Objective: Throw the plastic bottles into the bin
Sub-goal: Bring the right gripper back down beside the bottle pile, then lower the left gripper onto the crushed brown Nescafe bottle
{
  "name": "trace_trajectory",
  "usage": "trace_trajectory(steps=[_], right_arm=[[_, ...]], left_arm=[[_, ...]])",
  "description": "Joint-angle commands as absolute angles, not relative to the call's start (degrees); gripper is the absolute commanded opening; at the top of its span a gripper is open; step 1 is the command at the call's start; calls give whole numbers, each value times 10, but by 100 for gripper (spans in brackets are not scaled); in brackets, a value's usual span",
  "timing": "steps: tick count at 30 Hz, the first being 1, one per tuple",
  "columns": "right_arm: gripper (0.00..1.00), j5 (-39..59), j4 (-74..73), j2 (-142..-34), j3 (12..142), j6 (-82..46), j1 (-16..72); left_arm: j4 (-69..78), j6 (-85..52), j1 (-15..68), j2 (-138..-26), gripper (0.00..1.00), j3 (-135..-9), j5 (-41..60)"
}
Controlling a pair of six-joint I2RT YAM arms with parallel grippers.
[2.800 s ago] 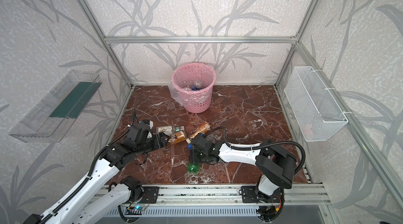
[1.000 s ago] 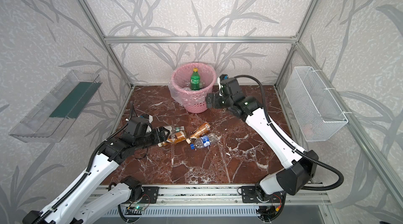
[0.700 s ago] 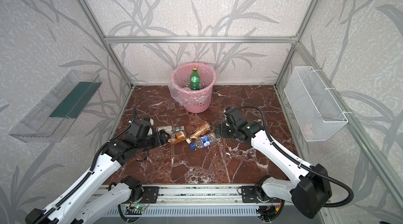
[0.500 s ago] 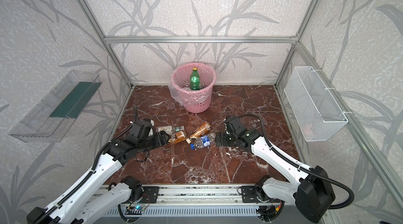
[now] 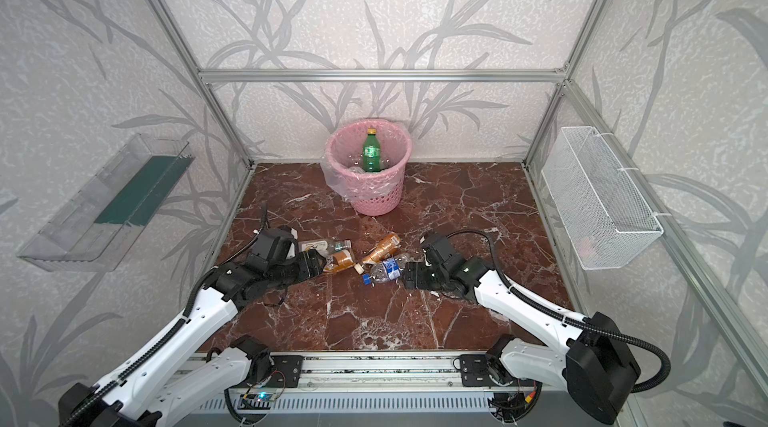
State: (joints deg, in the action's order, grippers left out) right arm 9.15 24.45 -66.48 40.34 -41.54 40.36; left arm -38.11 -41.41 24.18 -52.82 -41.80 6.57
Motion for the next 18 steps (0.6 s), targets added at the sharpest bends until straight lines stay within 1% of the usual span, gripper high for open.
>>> trace_trajectory(steps=[1,9,12,18], right_arm=[[87,101,222,-656,391,-436,406],[87,102,208,-655,374,-444,406],[87,99,207,-653,371,-444,406],[87,96,212,-645,367,-442,406]], left_arm=[[-367,-389,239,-549,84,-418,77],[-400,-309,239,-630,84,-480,62],[-424,-275,239,-674,84,-515,69],[-429,-233,240,-738,85,-541,87]])
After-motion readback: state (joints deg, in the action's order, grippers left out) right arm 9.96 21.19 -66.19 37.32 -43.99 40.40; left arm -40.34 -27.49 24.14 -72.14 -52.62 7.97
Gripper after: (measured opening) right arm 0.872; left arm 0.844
